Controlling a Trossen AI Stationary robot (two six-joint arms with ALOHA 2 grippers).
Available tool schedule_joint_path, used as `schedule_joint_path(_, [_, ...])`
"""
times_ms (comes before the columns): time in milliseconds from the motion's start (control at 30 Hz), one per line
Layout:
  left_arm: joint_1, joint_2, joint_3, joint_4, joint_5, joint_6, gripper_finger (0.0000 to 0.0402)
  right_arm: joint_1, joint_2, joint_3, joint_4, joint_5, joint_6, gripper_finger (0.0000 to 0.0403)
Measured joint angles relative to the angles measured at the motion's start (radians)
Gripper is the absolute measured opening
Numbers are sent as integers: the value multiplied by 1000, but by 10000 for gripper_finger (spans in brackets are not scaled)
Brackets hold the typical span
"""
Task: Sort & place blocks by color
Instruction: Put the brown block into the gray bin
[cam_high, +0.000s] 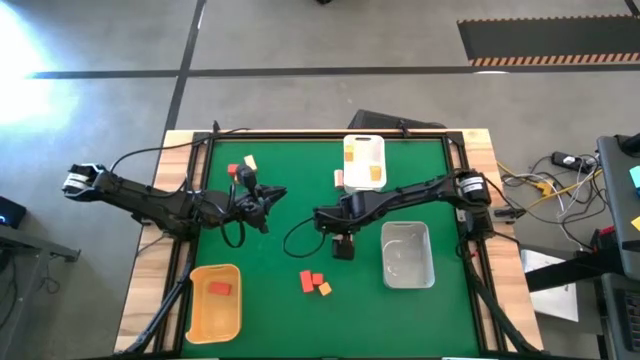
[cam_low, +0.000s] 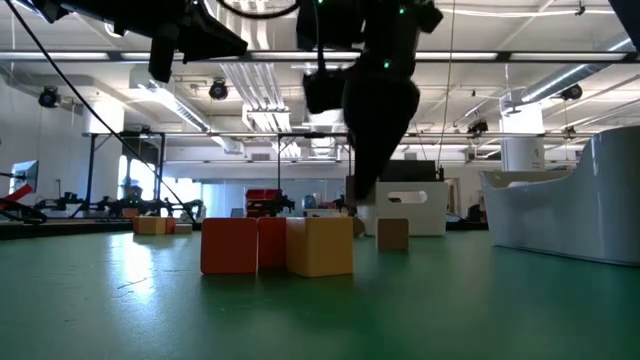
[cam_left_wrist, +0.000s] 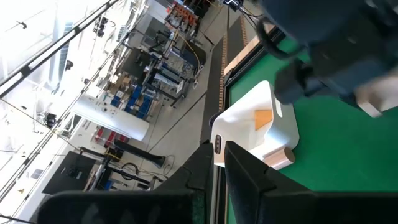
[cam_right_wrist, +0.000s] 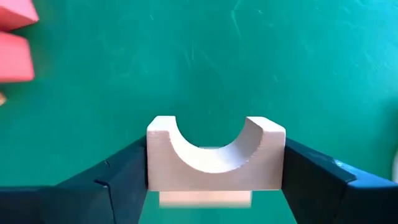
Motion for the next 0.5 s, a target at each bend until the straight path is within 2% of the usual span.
schedule_joint_path(133, [0,0,0,0,0,0,24,0,-78,1,-80,-1,136,284])
schedule_joint_path(300, [0,0,0,0,0,-3,24,4,-175,-1,-235,-5,530,279])
schedule_joint_path(500, [0,0,-5,0,0,-3,24,94,-274,-30,-359,6,944,289])
